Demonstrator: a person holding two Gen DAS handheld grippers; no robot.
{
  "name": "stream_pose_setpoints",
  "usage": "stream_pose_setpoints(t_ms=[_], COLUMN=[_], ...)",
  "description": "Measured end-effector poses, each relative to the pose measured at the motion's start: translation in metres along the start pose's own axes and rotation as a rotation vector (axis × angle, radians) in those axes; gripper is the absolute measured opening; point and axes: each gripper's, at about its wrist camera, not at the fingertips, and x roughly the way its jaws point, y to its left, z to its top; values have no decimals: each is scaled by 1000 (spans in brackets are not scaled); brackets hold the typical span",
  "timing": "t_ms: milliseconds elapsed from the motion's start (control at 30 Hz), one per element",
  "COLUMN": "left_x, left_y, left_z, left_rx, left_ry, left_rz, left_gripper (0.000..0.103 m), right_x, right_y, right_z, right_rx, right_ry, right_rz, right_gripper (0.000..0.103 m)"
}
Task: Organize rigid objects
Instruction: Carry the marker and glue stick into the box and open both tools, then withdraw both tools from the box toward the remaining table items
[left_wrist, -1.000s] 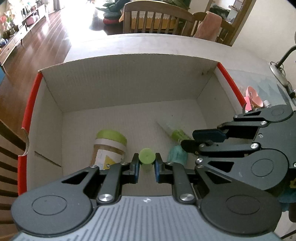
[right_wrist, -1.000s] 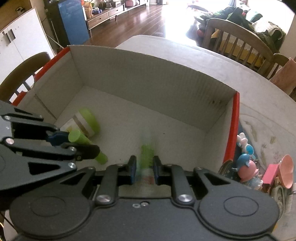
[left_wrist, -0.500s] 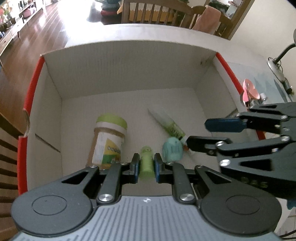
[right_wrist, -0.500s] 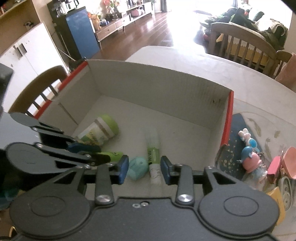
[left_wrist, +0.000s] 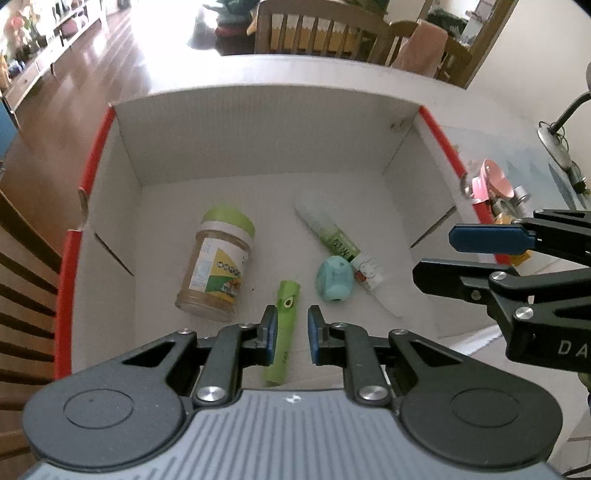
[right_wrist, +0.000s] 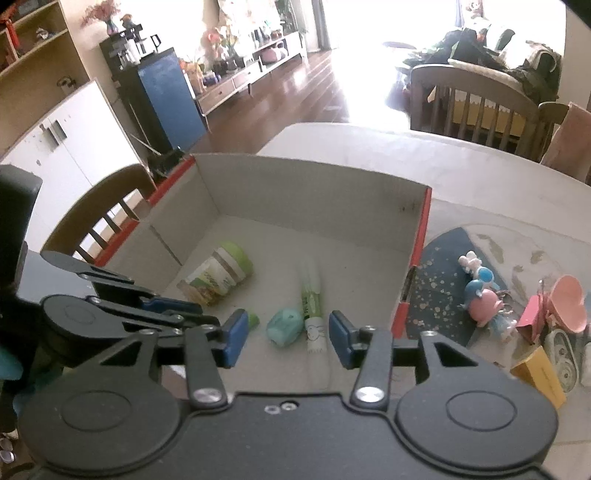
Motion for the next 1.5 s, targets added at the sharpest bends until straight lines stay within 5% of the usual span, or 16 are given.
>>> stream_pose_setpoints(t_ms=[467,1133,1267,1333,1500], left_x=[-51,-87,-87,-88,-86], left_y=[-31,-93,-109,-116,-135], left_z=[-9,-6,-3,-3,-2], left_rx=[32,53,49,50,54], left_ry=[-128,-233,-248,-268,-282], left_rz=[29,4,4,7,8], left_gripper=[16,17,41,63,65], right_x=[-52,-122,-135,-139,-151], right_y=[-6,-43,-57,-63,-85], right_z=[-13,-38,-44,-47,-56], right_rx=[-5,14,19,23,34], right_ry=[-104,-244,-262,-266,-280], right_rz=[41,49,40,35,11], right_gripper=[53,71,73,74,79])
